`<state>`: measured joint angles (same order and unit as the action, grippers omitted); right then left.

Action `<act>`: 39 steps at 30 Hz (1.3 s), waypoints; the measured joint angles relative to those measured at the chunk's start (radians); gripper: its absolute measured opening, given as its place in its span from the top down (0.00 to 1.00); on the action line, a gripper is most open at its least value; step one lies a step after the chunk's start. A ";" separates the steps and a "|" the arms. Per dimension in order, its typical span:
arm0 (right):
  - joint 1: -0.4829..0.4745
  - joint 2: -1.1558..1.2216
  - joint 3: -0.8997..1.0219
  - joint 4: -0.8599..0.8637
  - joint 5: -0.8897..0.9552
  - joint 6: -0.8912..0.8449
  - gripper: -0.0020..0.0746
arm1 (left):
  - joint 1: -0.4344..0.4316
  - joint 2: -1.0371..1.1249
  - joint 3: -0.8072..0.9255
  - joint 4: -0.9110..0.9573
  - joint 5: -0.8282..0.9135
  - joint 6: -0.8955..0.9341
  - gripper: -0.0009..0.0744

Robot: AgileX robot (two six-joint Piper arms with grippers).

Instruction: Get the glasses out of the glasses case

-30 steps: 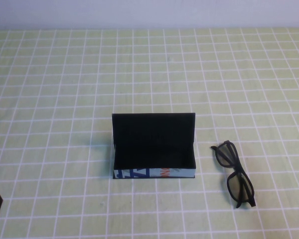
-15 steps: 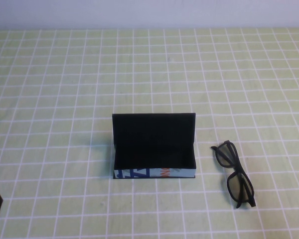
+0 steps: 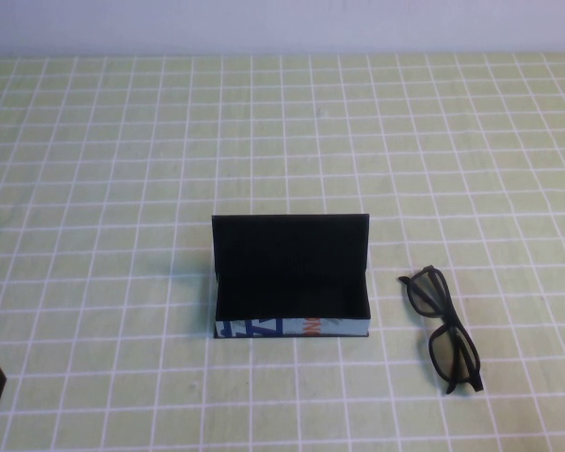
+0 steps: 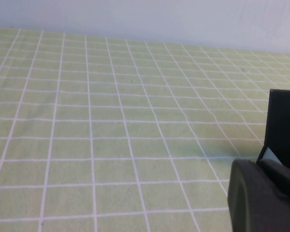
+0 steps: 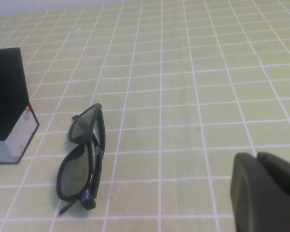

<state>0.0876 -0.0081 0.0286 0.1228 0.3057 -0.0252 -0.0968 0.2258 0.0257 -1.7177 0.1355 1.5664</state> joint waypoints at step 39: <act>0.000 0.000 0.000 0.003 0.006 0.010 1.00 | 0.000 -0.004 -0.063 1.248 -0.106 -1.117 0.99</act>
<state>0.0876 -0.0081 0.0286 0.1260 0.3121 -0.0150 -0.0968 0.2221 -0.0377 -0.4694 0.0298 0.4495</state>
